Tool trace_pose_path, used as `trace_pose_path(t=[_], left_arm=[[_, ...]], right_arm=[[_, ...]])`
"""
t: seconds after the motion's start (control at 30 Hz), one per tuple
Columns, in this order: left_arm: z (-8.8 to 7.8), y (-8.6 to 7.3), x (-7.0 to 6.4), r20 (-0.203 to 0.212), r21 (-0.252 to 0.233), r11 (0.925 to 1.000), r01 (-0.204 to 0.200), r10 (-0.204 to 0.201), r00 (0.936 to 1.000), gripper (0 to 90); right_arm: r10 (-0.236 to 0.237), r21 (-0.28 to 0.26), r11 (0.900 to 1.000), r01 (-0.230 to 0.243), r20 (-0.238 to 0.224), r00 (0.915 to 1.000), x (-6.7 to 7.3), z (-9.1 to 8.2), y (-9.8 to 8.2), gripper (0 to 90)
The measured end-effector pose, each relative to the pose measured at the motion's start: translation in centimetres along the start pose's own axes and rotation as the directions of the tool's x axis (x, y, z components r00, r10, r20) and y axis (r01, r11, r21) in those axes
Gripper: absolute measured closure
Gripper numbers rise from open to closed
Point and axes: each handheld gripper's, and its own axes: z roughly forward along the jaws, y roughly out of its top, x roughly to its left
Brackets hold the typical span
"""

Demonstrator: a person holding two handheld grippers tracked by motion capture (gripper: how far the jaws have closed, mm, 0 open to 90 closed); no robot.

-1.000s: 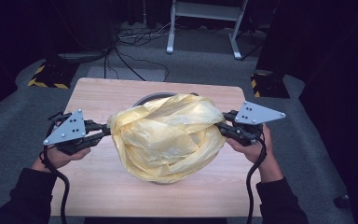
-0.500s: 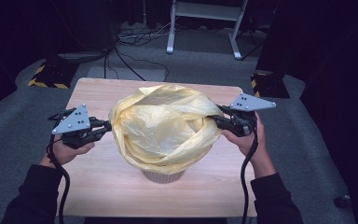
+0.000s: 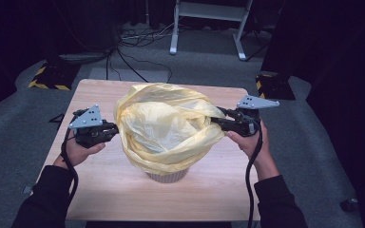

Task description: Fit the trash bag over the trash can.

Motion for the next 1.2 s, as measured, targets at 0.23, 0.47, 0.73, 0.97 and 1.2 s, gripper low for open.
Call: trace_pose_path(t=[0.23, 0.47, 0.73, 0.97, 1.2], left_arm=[[1.3, -0.8, 0.4, 0.066, -0.002, 0.9992, 0.041, -0.040, 0.9970, 87.9], [1.8, -2.0, 1.0, 0.145, -0.002, 0.9958, 0.091, -0.090, 0.9853, 87.9], [0.7, -2.2, -0.4, 0.228, 0.011, 0.9999, 0.000, -0.002, 0.9736, 88.1], [-0.7, -2.4, -1.8, 0.248, 0.009, 0.9975, -0.070, 0.066, 0.9665, 88.0], [-1.4, -1.7, -1.3, 0.168, -0.015, 0.9984, -0.055, 0.057, 0.9841, 87.9]], right_arm=[[-0.007, 0.038, 0.999, 0.009, -0.056, 0.9984, 0.0, 1.1, -0.8, 66.4], [-0.028, 0.025, 0.999, 0.031, -0.115, 0.9930, -0.4, 1.4, -1.4, 73.4], [-0.069, 0.037, 0.996, 0.078, -0.202, 0.9769, -0.2, 1.2, -1.7, 82.5], [-0.167, 0.063, 0.980, 0.191, -0.275, 0.9468, 1.4, -0.4, -2.0, 68.0], [-0.153, -0.009, 0.988, 0.156, -0.243, 0.9580, 1.1, -2.4, -0.7, 42.4]])
